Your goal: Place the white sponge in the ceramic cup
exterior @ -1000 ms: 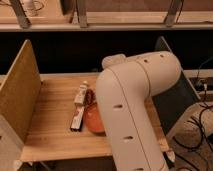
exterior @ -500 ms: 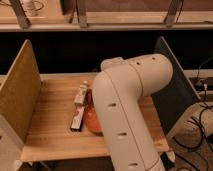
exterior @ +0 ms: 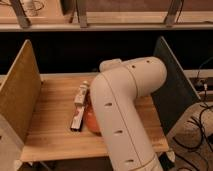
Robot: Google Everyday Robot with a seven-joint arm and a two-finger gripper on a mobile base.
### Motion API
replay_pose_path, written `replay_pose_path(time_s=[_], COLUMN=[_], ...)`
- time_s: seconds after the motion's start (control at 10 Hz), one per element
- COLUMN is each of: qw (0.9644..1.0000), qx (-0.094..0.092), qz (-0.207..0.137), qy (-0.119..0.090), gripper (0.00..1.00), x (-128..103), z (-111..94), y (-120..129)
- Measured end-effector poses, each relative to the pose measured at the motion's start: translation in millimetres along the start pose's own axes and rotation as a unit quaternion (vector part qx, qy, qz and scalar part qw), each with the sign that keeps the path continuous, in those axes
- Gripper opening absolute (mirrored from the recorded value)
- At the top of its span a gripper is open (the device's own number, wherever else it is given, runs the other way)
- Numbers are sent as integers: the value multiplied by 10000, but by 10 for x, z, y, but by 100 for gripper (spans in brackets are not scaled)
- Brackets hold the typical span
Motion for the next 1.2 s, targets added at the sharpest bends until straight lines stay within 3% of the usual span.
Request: replay_pose_path(time_s=[0.2,0.3,0.6,0.8,1.0,1.2], qw=[9999,9999,10000,9999,9994,9965], qx=[-51,-53,60,22,13,80], qz=[40,42,-39,-73,-131,-192], qy=[81,100,5,-88,-305,-807], gripper=[78,70,42,19,3,0], x=[26,32,-30,-62,-147,-361], z=[108,146,162,154,83,-151], y=[2,-3,-35,-3,-5,-49])
